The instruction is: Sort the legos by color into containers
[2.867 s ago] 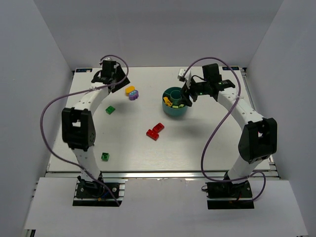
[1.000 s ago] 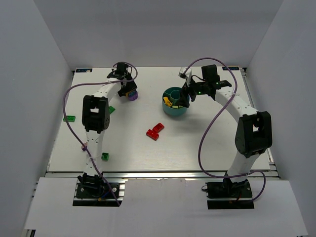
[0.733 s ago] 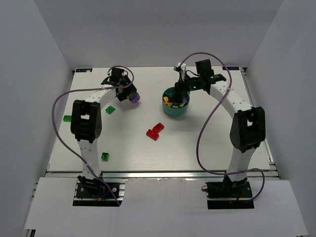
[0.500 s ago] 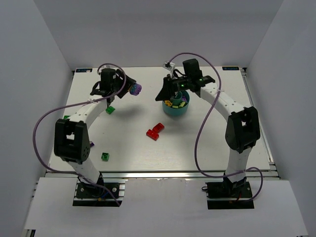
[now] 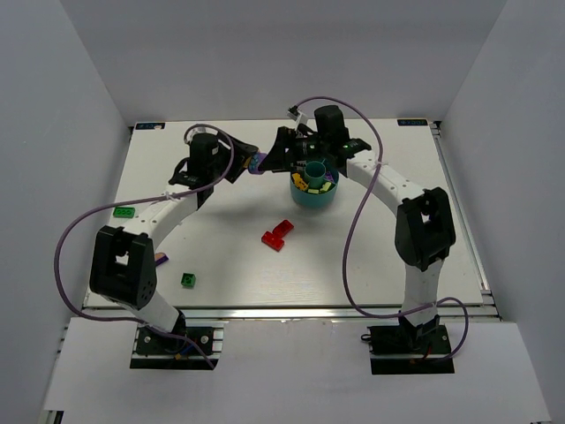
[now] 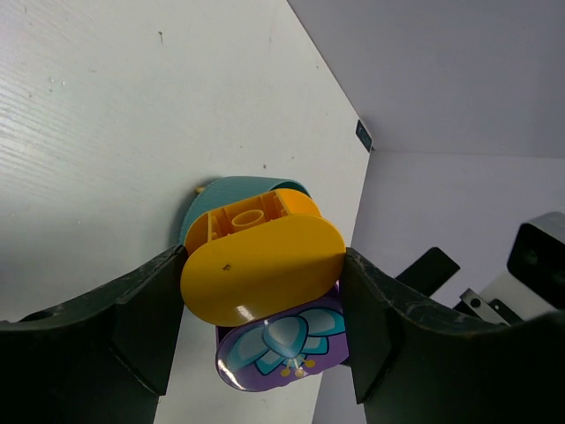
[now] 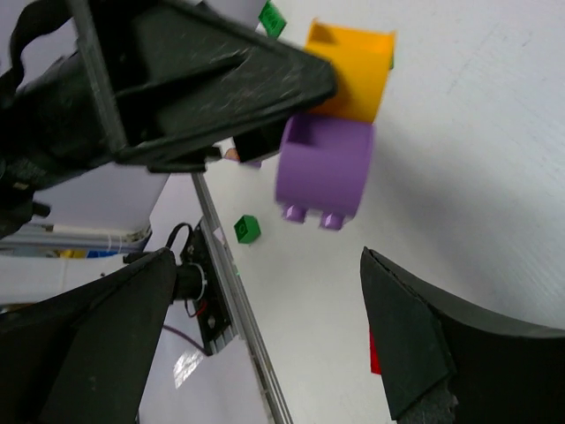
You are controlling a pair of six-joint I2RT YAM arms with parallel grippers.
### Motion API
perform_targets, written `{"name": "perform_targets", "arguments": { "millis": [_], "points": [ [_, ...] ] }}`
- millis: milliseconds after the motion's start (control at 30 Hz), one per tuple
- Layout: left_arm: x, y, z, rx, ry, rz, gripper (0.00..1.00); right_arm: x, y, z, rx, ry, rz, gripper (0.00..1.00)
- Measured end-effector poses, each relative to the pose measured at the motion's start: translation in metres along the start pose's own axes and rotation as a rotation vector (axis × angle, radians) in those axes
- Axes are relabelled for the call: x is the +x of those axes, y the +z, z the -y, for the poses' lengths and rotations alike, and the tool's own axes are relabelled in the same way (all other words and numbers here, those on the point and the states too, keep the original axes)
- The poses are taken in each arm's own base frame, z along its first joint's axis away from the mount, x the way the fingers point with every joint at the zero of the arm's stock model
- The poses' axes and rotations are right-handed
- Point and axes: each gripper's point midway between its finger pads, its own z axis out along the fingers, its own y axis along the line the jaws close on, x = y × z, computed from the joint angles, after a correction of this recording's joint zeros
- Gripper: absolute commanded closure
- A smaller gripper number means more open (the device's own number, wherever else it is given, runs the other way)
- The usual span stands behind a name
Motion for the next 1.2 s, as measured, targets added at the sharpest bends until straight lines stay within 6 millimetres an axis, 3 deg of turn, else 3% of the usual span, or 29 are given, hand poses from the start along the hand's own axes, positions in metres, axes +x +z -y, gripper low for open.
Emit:
{"name": "perform_targets", "arguments": {
  "millis": [133,300,633,833,900,933,967,1200],
  "points": [
    [0.003,-0.007,0.005,0.015,-0.015,0.003,0.96,-0.007,0.01,0.012,0.041,0.003,0.021,0.12],
    [0.001,-0.019,0.018,0.057,-0.027,0.023,0.96,-0.01,0.017,0.023,0.075,0.003,0.034,0.2],
    [0.012,-0.019,0.017,0.062,-0.043,0.012,0.96,-0.027,0.023,0.018,0.087,-0.054,0.078,0.3],
    [0.015,-0.019,0.012,0.05,-0.044,0.007,0.97,-0.028,0.025,0.021,0.099,-0.076,0.083,0.59],
    [0.016,-0.018,0.01,0.043,-0.042,0.005,0.97,-0.027,0.026,0.022,0.103,-0.1,0.082,0.75],
    [0.016,-0.018,0.009,0.041,-0.042,0.005,0.97,-0.026,0.026,0.022,0.106,-0.106,0.078,0.9],
    [0.017,-0.018,0.008,0.038,-0.042,0.005,0.98,-0.025,0.026,0.023,0.108,-0.114,0.073,0.98],
    [0.022,-0.018,0.005,0.034,-0.019,-0.004,1.0,-0.016,0.015,0.027,0.119,-0.183,0.037,1.0]
  ]
}}
